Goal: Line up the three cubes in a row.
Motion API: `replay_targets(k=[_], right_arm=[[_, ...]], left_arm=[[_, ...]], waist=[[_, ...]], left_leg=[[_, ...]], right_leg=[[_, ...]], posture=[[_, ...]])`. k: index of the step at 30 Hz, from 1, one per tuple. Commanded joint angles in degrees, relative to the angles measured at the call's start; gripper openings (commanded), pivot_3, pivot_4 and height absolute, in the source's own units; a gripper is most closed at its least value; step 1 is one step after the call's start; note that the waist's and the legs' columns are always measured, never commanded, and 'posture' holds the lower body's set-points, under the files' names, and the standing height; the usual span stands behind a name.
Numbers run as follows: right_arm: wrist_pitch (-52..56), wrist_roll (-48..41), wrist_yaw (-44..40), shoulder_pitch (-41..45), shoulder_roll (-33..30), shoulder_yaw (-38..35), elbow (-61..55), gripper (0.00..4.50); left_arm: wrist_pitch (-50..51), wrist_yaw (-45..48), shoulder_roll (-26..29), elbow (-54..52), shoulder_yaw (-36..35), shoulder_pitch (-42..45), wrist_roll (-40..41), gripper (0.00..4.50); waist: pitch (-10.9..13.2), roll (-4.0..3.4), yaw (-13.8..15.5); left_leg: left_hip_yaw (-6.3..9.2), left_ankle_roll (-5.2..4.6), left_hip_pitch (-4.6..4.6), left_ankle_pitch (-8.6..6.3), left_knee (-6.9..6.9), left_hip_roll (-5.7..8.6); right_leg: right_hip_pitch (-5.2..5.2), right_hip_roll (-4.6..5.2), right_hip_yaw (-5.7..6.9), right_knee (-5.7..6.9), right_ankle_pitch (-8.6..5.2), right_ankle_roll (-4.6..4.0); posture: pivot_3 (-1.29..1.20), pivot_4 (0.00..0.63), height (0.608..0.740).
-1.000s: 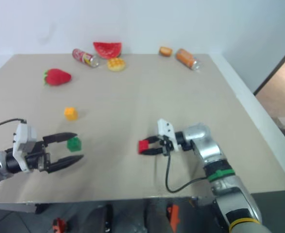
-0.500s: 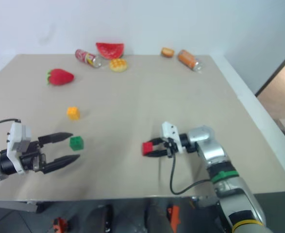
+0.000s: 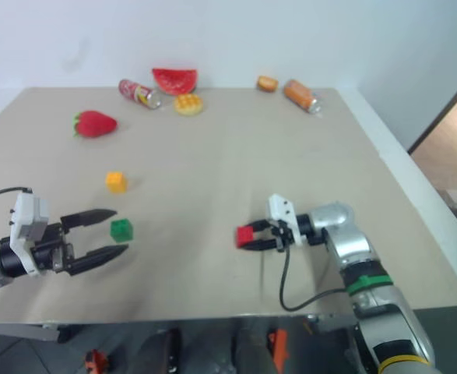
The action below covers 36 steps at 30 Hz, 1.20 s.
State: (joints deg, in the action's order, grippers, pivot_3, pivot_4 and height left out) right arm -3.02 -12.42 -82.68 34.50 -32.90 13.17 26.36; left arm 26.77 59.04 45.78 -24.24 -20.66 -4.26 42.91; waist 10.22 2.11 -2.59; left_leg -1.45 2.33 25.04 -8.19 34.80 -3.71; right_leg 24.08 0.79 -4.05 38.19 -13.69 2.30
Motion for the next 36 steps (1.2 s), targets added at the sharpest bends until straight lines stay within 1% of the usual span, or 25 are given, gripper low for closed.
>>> replay_targets(k=[1, 2, 7, 11, 15, 18, 21, 25, 29, 31, 34, 36], right_arm=[[-1.8, 2.0, 1.9, 0.8, 0.9, -0.4, 2.2, 3.08], [-1.5, 2.2, 1.6, 0.7, 0.7, -0.2, 1.8, 3.35], [2.8, 0.6, -1.7, 0.3, -2.0, -0.7, -1.2, 3.35], [3.9, 0.0, -3.2, 1.4, -6.3, -2.6, -1.9, 3.35], [3.4, -0.9, -2.7, 3.5, -9.5, -5.3, -1.0, 3.35], [2.8, -1.7, -2.2, 4.9, -10.7, -7.6, -0.6, 3.35], [5.6, -4.7, -0.2, 6.6, -10.2, -11.0, -3.5, 3.35], [10.3, -8.5, 1.1, 6.9, -8.9, -12.9, -8.6, 3.35], [14.1, -10.7, 3.0, 3.4, -8.0, -12.5, -18.4, 3.35], [15.7, -11.1, 3.9, 2.2, -8.4, -12.6, -21.3, 3.35], [17.6, -12.0, 4.4, 0.7, -9.3, -13.1, -24.6, 3.35], [18.5, -12.4, 4.8, 0.0, -9.7, -13.4, -26.1, 3.35]], left_arm=[[-0.2, -0.3, -0.2, -1.5, -0.5, -0.2, 0.6, 4.5], [-0.4, -0.3, -0.3, -1.1, -0.7, -0.5, 0.5, 4.5], [-1.0, -0.1, -0.8, 0.9, -1.6, -2.5, -0.2, 4.5], [-3.4, 1.1, -0.8, 5.1, -3.3, -6.8, -2.8, 4.5], [-6.5, 1.4, -1.3, 9.7, -5.6, -9.0, -4.4, 4.5], [-8.8, 2.2, -1.4, 12.4, -6.2, -9.7, -5.9, 4.5], [-12.1, 2.3, -2.1, 16.3, -4.7, -8.2, -8.5, 4.5], [-15.2, 2.2, -2.9, 20.0, -2.2, -5.3, -11.4, 4.5], [-19.9, 5.0, -2.9, 26.7, 2.8, 0.9, -15.6, 4.5], [-21.4, 6.2, -2.8, 30.0, 4.6, 4.0, -16.9, 4.5], [-26.6, 8.7, -1.8, 35.8, 8.4, 7.2, -21.7, 4.5], [-27.9, 10.2, -1.9, 38.7, 9.8, 9.7, -22.4, 4.5]], waist=[[0.0, -0.01, 0.0], [0.0, -0.01, -0.1], [0.0, -0.01, -0.1], [0.0, -0.02, 0.1], [0.0, -0.03, 0.0], [0.0, -0.03, -0.1], [0.0, -0.03, -0.1], [0.0, -0.04, 0.0], [0.0, -0.03, 0.2], [0.0, -0.03, 0.2], [0.0, -0.03, 0.2], [0.0, -0.04, 0.2]], left_leg=[[-0.01, 0.0, 0.01, 0.0, 0.0, 0.0], [-0.02, 0.0, 0.01, 0.0, 0.0, 0.0], [-0.05, -0.01, -0.02, 0.01, 0.01, -0.02], [-0.08, -0.01, 0.02, 0.0, 0.0, 0.0], [-0.15, 0.0, 0.09, 0.0, -0.03, 0.02], [-0.14, 0.0, 0.05, 0.0, -0.05, -0.02], [-0.14, 0.0, 0.03, 0.0, -0.11, -0.01], [-0.15, 0.0, 0.06, 0.0, -0.15, -0.01], [-0.14, 0.0, 0.07, 0.0, -0.19, -0.01], [-0.15, 0.0, 0.1, 0.0, -0.2, -0.02], [-0.17, 0.0, 0.14, 0.0, -0.2, 0.0], [-0.18, 0.0, 0.13, 0.0, -0.21, 0.0]], right_leg=[[0.02, 0.0, 0.0, 0.0, 0.01, -0.01], [0.03, 0.0, -0.01, 0.0, 0.02, -0.01], [0.03, 0.0, -0.02, 0.0, 0.1, -0.03], [0.08, 0.08, -0.02, -0.01, 0.04, 0.0], [0.2, 0.13, -0.02, -0.02, 0.02, -0.02], [0.23, 0.08, -0.02, -0.02, 0.06, -0.08], [0.24, 0.09, -0.02, -0.02, 0.06, -0.09], [0.25, 0.1, -0.02, -0.02, 0.05, -0.09], [0.24, 0.1, 0.01, -0.02, 0.03, -0.08], [0.25, 0.1, 0.01, -0.02, 0.0, -0.07], [0.27, 0.12, 0.0, -0.03, 0.0, -0.06], [0.26, 0.13, 0.0, -0.03, 0.0, -0.05]], posture=[[0.0, 0.15, 0.74], [0.0, 0.15, 0.74], [0.0, 0.15, 0.74], [0.0, 0.15, 0.74], [0.0, 0.15, 0.74], [0.0, 0.15, 0.74], [0.0, 0.15, 0.74], [0.0, 0.15, 0.74], [0.0, 0.15, 0.74], [0.0, 0.15, 0.74], [0.0, 0.15, 0.74], [0.0, 0.15, 0.74]])
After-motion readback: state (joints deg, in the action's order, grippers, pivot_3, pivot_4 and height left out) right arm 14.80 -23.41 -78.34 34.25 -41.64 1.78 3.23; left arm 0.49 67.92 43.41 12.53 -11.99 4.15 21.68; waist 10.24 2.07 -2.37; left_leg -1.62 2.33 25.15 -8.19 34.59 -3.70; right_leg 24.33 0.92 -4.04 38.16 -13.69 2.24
